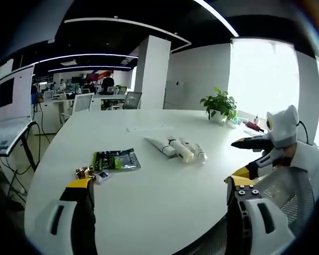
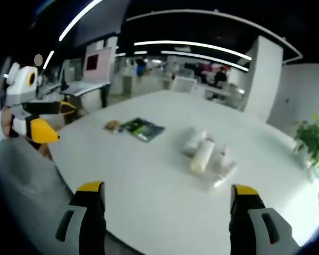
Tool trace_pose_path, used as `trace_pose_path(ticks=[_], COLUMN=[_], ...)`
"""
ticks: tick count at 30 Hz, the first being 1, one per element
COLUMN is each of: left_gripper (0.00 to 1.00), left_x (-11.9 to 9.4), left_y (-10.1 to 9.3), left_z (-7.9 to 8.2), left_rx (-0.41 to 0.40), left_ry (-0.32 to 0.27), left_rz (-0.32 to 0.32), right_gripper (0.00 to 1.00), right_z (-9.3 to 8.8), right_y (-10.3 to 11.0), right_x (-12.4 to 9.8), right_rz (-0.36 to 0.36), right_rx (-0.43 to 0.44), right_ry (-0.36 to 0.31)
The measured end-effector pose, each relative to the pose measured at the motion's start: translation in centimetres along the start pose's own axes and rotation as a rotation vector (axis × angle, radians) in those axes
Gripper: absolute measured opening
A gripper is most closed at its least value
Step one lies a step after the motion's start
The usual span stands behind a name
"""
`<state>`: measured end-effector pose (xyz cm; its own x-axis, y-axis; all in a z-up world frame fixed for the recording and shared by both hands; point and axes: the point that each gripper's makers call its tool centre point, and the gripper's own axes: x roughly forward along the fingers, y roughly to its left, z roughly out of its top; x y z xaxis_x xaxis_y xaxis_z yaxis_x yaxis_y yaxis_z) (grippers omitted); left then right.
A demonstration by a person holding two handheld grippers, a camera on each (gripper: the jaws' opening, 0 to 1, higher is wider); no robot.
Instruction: Arrange the skincare products in the storage area until every visible bottle or jar stands upright without overlapping.
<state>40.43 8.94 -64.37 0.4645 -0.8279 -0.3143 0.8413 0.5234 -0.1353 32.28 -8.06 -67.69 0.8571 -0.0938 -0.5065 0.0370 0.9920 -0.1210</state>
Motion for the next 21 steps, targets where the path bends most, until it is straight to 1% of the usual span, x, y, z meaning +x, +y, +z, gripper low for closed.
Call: trace_pose_path(ticks=[3,7,11,18,21], left_gripper=[0.99,0.99,0.99,0.99,0.99], left_x=[0.2,0.7,0.7,0.6,0.5], left_y=[-0.1,-0.7,-1.2,-0.6,-0.5], left_z=[-0.1,-0.3,-0.3,-0.1,0.0], left_rx=[0.005,0.041,0.037,0.022,0.011], left_ry=[0.007,0.027,0.026,0.014,0.009], left_rz=[-0.003,-0.022,-0.046,-0.028,-0.023], right_gripper=[1.0,1.0,1.0,1.0,1.0], right_z=[0.2,-0.4,-0.6,-0.8,-0.6], right_y=[-0.5,-0.7,-0.9,-0.6,-0.6], right_x=[0.1,0.4,0.4,0.4,0.4], right_rz=[-0.016,-0.024,-0.035,-0.031,-0.031], right_rx=[0.013,0.007,-0.015,-0.026,-0.025], right_ry=[-0.021,0.009,0.022,0.035,0.024])
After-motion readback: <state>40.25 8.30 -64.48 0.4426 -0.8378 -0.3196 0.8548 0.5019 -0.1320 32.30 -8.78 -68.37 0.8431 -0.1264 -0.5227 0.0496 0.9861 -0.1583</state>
